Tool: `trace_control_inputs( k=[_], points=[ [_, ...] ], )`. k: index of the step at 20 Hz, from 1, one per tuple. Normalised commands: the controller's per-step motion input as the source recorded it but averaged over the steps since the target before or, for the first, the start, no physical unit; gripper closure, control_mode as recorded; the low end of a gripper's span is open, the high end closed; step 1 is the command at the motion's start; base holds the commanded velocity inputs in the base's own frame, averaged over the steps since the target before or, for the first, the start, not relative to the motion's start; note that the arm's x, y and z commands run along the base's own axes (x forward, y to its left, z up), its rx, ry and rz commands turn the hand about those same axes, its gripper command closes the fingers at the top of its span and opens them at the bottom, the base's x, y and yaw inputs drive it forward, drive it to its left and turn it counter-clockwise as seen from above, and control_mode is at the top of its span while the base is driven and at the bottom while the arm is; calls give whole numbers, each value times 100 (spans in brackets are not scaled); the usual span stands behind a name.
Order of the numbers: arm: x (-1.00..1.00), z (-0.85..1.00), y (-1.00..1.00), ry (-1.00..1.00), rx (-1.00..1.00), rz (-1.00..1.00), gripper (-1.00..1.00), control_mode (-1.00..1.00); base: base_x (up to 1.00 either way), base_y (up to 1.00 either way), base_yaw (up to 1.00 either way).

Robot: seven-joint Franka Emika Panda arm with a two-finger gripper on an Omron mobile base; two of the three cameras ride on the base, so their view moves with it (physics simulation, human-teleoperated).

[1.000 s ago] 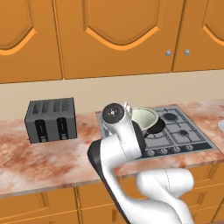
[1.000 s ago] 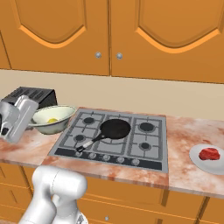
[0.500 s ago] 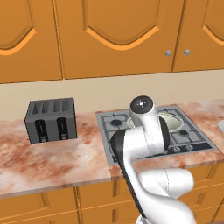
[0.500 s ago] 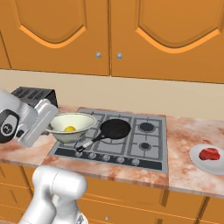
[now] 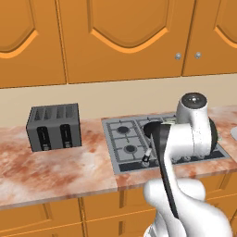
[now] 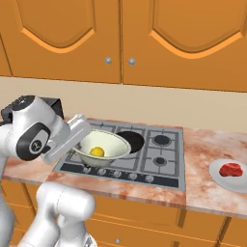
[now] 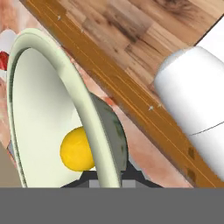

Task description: Place the steak on the plate and place the lemon on the same plate.

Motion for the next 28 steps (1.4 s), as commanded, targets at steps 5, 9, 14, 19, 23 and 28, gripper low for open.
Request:
trace_control_inputs(
  k=[5,9,14,19,23,28],
  points=[
    [-9,12,-69,0,11,-19,100,-100,0,0,0],
    [-11,16,-73,0,9,-17,100,-100,0,0,0],
    [-13,13,-72,0,6,-15,100,-100,0,0,0],
    [-6,2,-69,0,1,-9,100,-100,0,0,0],
    [-1,0,-66,0,0,-4,100,-100,0,0,0],
    [10,-1,-56,3,0,0,100,-100,0,0,0]
  ],
)
